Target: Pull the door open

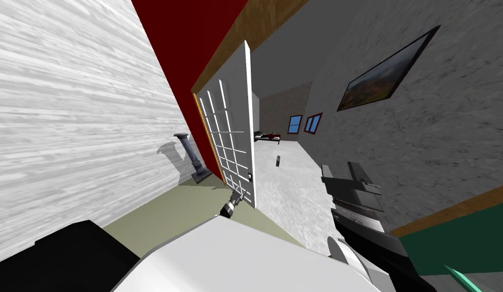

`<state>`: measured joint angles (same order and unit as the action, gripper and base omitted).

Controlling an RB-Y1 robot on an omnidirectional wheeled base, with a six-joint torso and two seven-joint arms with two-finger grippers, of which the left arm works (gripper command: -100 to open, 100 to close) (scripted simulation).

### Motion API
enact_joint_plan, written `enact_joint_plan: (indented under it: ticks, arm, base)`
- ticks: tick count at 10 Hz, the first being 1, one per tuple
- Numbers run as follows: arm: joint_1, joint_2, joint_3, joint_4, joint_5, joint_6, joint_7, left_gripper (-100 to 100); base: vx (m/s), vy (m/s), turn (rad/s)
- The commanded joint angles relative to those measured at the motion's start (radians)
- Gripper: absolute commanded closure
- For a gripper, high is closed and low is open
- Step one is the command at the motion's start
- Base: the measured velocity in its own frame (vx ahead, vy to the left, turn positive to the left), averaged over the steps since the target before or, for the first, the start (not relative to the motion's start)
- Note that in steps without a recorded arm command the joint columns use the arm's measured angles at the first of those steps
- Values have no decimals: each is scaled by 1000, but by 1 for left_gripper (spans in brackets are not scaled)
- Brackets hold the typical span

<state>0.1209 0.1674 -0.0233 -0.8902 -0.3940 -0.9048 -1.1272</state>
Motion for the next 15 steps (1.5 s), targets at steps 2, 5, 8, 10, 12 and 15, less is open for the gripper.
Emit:
enact_joint_plan:
  ticks: [2, 5, 8, 10, 12, 15]
  arm:
    - [0, 6, 7, 9, 4, -9, -1, -100]
    - [-1, 17, 22, 27, 14, -25, -2, -100]
    - [-4, 34, 47, 56, 30, -46, -2, -100]
    - [-10, 50, 72, 84, 46, -62, 1, -100]
    - [-13, 58, 85, 98, 54, -68, 4, -100]
    - [-20, 71, 108, 123, 68, -77, 11, -100]
  base:
    - [1, 104, -233]
    - [-73, 77, -253]
    - [-38, -32, -284]
    - [104, -81, -239]
    - [169, -52, -68]
    - [170, -1, 48]
